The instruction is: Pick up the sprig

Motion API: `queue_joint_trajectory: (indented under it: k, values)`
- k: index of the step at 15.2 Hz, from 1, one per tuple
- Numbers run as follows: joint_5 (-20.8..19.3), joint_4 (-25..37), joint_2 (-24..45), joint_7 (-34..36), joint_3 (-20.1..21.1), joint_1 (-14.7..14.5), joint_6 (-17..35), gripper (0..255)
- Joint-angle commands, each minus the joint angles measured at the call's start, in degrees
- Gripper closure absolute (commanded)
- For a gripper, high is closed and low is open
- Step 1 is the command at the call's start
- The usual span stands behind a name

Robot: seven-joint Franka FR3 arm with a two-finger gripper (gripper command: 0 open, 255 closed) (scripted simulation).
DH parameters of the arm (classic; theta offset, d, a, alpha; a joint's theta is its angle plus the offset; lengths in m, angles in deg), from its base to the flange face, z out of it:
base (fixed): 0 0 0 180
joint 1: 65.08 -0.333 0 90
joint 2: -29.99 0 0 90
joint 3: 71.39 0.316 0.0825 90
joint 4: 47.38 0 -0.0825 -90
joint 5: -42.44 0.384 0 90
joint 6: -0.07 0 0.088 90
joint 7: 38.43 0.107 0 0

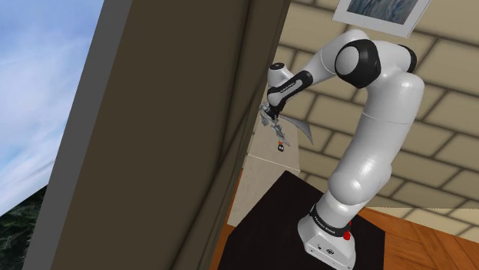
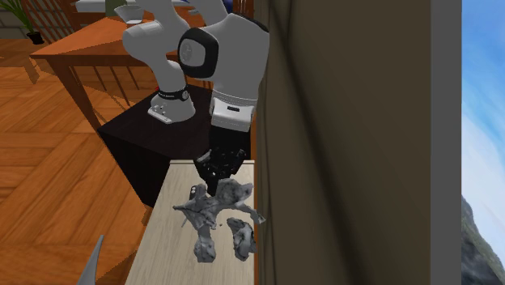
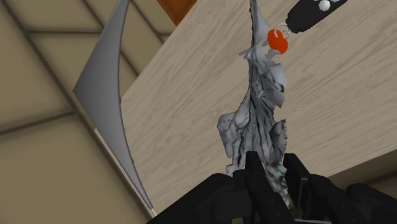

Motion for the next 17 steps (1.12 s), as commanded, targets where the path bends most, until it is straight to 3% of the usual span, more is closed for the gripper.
queue_joint_trajectory:
  k: [1, 17]
  values:
    - [0.3, 0.4, 0.1, -0.2, 0.2, -0.2, -1.3, 255]
    - [2.5, 3.9, -6.1, -4.8, 0.6, -0.9, -10.5, 255]
